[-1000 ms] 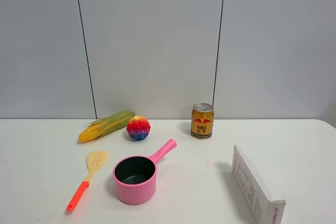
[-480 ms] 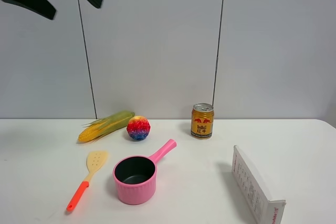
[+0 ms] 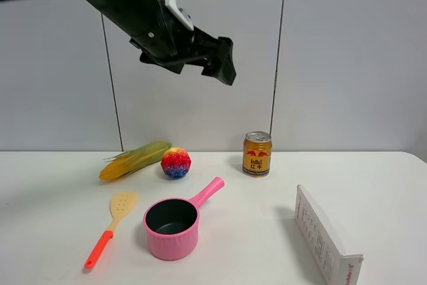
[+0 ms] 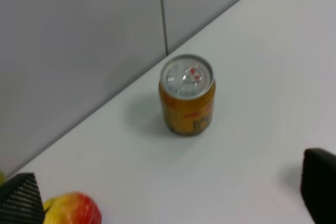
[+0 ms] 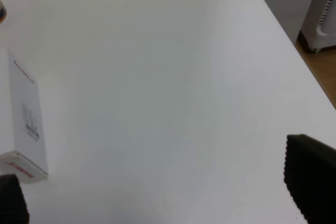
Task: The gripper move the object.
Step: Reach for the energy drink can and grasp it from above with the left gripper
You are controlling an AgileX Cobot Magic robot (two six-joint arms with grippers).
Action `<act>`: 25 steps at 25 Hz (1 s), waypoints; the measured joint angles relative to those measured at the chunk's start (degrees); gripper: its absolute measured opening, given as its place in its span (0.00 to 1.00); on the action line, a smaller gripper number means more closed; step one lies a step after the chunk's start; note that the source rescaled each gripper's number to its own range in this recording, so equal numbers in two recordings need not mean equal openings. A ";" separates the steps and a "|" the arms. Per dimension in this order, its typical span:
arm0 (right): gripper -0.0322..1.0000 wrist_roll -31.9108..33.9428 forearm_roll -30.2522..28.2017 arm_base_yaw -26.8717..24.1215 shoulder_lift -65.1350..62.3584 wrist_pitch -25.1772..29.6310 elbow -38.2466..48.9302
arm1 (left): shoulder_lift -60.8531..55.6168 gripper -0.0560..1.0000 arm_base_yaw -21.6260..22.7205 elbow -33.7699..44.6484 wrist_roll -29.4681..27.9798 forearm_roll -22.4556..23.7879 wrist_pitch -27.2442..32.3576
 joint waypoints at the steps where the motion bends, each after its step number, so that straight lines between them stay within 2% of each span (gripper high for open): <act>1: 1.00 0.00 0.00 0.00 0.00 0.00 0.00 | 1.51 1.00 -0.50 0.00 0.00 0.40 -2.46; 6: 1.00 0.00 0.00 0.00 0.00 0.00 0.00 | 7.53 1.00 -0.92 0.00 -0.16 2.82 -14.34; 12: 1.00 0.00 0.00 0.00 0.00 0.00 0.00 | 12.27 1.00 -0.92 0.00 -1.54 4.65 -23.34; 17: 1.00 0.00 0.00 0.00 0.00 0.00 0.00 | 17.20 1.00 -0.92 0.00 -5.57 6.77 -31.12; 21: 1.00 0.00 0.00 0.00 0.00 0.00 0.00 | 20.49 1.00 -0.92 -0.07 -8.93 7.19 -35.38; 25: 1.00 0.00 0.00 0.00 0.00 0.00 0.00 | 24.23 1.00 -0.92 -3.20 -11.23 7.25 -35.92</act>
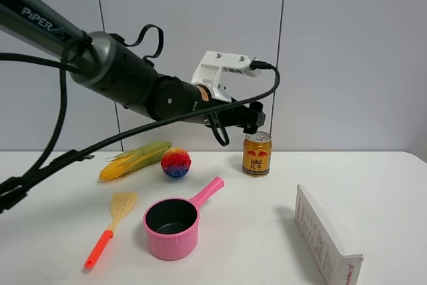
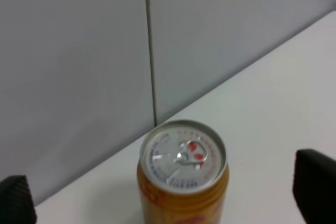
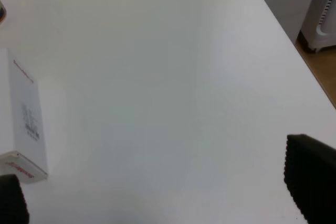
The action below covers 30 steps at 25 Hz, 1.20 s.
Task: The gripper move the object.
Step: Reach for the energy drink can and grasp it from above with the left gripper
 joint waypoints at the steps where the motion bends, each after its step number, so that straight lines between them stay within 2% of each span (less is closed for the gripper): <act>1: 1.00 0.00 0.00 0.00 0.00 0.00 0.00 | 0.86 1.00 0.00 -1.15 -0.40 0.17 0.01; 10: 1.00 0.00 0.00 0.00 0.00 0.00 0.00 | 8.48 1.00 -0.44 -10.25 -4.85 2.05 0.01; 20: 1.00 0.00 0.00 0.00 0.00 0.00 0.00 | 14.45 1.00 -3.58 -14.38 -5.29 3.81 -0.35; 30: 1.00 0.00 0.00 0.00 0.00 0.00 0.00 | 18.09 1.00 -3.28 -18.99 -5.12 4.51 -1.76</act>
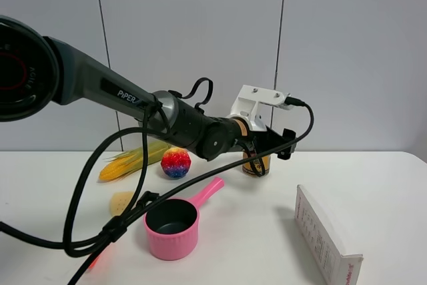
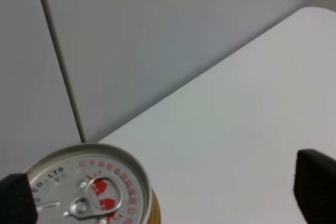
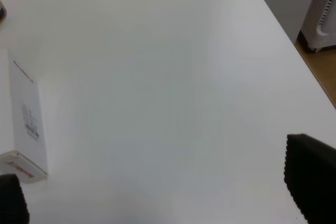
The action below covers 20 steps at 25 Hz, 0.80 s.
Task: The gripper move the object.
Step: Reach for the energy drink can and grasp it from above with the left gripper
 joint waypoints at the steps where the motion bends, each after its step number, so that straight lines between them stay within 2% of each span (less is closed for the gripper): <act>1: 1.00 0.00 0.00 0.00 0.00 0.00 0.00 | 0.05 1.00 0.10 -0.12 0.00 0.08 -0.06; 12: 1.00 0.00 0.00 0.00 0.00 0.00 0.00 | 0.61 1.00 3.17 -0.39 0.00 0.14 0.43; 20: 1.00 0.00 0.00 0.00 0.00 0.00 0.00 | 0.61 1.00 3.29 -0.39 0.00 0.37 0.56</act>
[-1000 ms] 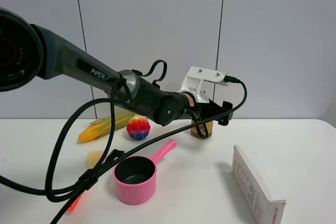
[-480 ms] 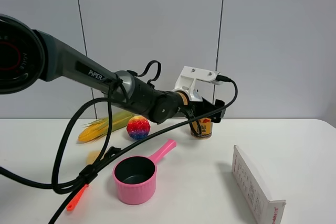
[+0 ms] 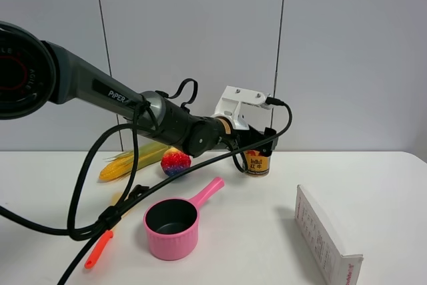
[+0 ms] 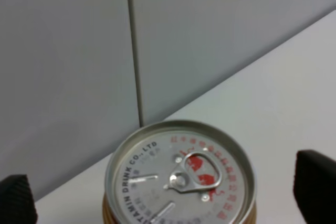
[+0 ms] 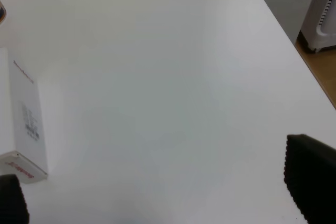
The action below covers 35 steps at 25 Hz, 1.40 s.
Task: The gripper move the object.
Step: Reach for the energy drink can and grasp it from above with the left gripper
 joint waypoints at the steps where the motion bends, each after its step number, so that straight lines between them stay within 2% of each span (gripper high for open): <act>1: 1.00 0.00 0.00 0.00 0.00 0.00 0.00 | 0.00 1.00 0.00 0.00 -0.06 0.13 0.00; 22: 1.00 0.00 0.00 0.00 0.00 0.00 0.00 | 3.52 1.00 -0.61 -0.17 -0.06 3.70 -0.57; 35: 1.00 0.00 0.00 0.00 0.00 0.00 0.00 | 8.05 1.00 -0.91 -9.50 -0.16 4.26 -0.26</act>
